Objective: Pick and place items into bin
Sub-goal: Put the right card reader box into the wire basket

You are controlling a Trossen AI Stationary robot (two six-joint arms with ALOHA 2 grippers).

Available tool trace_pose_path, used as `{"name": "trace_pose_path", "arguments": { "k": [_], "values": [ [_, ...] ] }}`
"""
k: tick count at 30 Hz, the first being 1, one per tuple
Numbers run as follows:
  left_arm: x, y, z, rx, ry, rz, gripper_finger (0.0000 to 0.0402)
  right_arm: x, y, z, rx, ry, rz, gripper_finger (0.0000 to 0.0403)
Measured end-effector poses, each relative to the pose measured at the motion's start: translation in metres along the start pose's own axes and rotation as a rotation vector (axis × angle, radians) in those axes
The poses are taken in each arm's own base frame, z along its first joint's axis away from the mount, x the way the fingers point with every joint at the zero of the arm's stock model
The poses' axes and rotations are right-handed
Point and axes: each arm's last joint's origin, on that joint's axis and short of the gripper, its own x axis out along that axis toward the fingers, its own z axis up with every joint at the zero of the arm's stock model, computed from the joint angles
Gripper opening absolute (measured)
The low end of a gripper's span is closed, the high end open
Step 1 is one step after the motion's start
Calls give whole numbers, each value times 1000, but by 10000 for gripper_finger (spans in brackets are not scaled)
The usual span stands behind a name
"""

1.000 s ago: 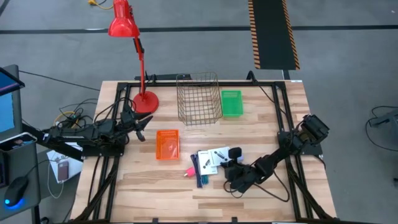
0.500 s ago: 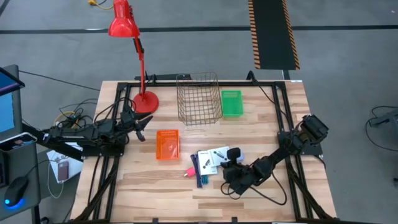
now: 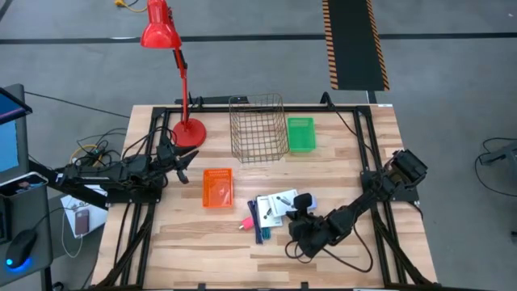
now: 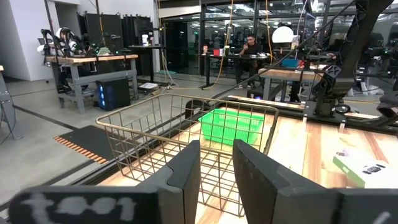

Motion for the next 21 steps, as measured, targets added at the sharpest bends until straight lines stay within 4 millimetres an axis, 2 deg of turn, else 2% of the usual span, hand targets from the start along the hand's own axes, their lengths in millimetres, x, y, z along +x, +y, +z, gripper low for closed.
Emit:
{"name": "trace_pose_path", "arguments": {
  "k": [10, 21],
  "values": [
    [0, 0, 0, 0, 0, 0, 82, -6, -11, 16, -74, 18, -33, 1],
    [0, 0, 0, 0, 0, 0, 82, 0, -43, 39, -150, 69, -60, 0]
  ]
}}
